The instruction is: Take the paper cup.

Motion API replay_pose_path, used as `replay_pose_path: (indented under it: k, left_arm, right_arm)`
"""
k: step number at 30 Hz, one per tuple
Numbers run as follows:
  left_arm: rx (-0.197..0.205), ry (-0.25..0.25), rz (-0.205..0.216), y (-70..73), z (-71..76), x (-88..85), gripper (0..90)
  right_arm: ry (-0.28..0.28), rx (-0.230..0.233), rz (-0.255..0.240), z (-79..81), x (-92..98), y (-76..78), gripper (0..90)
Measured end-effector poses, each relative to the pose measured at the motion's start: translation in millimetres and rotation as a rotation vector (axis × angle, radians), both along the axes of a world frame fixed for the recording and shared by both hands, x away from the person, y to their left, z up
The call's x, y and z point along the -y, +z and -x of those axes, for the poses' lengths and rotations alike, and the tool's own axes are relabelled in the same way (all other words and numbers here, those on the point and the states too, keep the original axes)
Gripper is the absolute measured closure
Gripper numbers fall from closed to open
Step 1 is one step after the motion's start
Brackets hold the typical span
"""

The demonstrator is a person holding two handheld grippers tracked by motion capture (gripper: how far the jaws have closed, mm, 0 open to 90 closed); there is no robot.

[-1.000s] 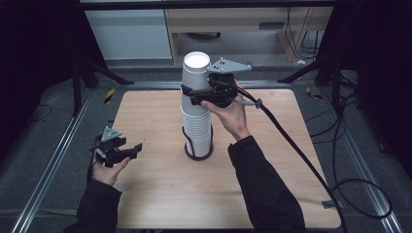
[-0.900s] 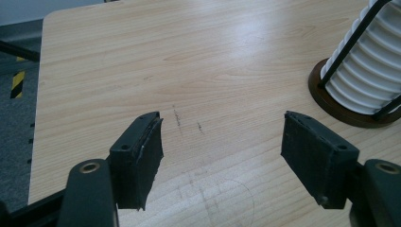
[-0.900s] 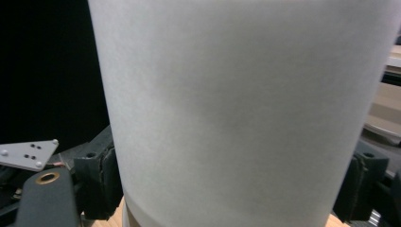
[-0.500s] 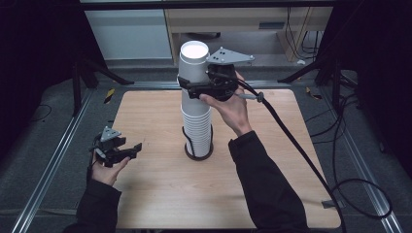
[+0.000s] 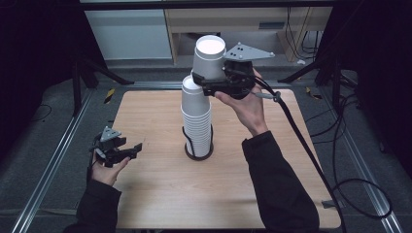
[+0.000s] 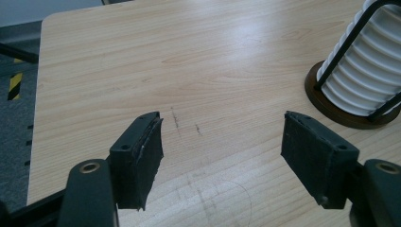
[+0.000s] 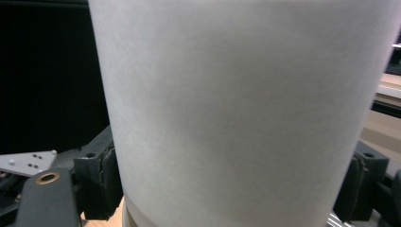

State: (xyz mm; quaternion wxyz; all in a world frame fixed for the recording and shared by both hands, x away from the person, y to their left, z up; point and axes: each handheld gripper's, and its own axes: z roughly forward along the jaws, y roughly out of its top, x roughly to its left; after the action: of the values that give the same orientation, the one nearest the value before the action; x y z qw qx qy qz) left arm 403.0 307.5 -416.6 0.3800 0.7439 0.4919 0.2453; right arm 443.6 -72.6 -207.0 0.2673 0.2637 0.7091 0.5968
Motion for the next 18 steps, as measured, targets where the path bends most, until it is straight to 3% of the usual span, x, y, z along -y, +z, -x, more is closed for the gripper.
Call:
replay_pose_path:
  k: [10, 18]
  left_arm:
    - [-0.007, -0.009, -0.003, -0.6, 0.1, 1.4, 29.2]
    - [-0.008, -0.016, 0.009, 0.7, 1.4, 2.6, 29.2]
  right_arm:
    - [-0.059, -0.005, 0.012, 12.6, 42.1, -5.8, 16.5]
    - [-0.098, -0.027, 0.027, 22.3, 69.1, -19.6, 16.5]
